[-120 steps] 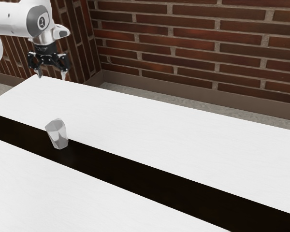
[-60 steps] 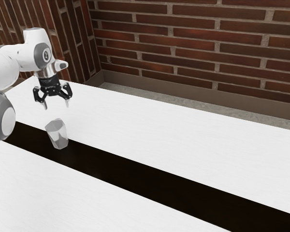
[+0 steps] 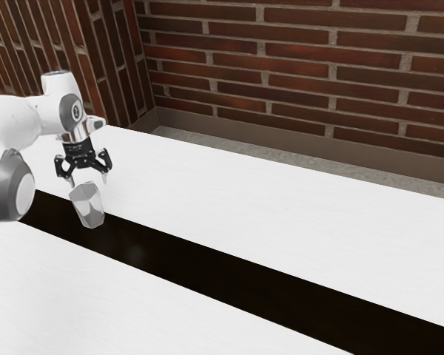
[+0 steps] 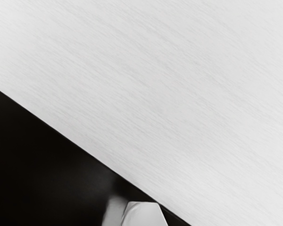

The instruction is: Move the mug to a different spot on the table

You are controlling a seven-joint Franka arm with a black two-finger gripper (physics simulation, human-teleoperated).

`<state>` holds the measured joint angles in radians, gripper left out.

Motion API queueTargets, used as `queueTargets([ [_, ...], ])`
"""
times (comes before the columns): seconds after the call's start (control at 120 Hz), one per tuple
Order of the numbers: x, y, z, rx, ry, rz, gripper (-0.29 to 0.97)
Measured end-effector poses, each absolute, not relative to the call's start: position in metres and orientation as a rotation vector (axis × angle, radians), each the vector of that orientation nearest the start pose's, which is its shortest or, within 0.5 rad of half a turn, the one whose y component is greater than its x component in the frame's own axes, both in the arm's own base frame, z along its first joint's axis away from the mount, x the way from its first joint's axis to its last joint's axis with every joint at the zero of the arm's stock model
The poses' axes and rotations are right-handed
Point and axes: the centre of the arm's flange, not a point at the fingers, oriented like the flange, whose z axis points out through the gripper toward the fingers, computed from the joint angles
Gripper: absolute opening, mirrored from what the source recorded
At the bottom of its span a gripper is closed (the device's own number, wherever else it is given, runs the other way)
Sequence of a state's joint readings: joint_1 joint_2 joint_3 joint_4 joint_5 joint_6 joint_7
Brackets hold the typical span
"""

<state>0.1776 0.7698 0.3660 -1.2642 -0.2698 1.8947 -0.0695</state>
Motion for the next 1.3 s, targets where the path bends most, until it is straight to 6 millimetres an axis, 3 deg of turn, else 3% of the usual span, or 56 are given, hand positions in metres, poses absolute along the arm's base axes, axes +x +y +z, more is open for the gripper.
queueTargets([
  [0.233,0.667,0.308,0.279,-2.993,-0.986,0.164,0.68],
  [0.442,0.667,0.308,0.269,-2.996,-1.000,0.162,0.67],
  [0.967,0.666,0.310,0.264,-2.996,-1.013,0.143,0.24],
  [1.3,0.663,0.314,0.265,-2.983,-1.021,0.144,0.09],
])
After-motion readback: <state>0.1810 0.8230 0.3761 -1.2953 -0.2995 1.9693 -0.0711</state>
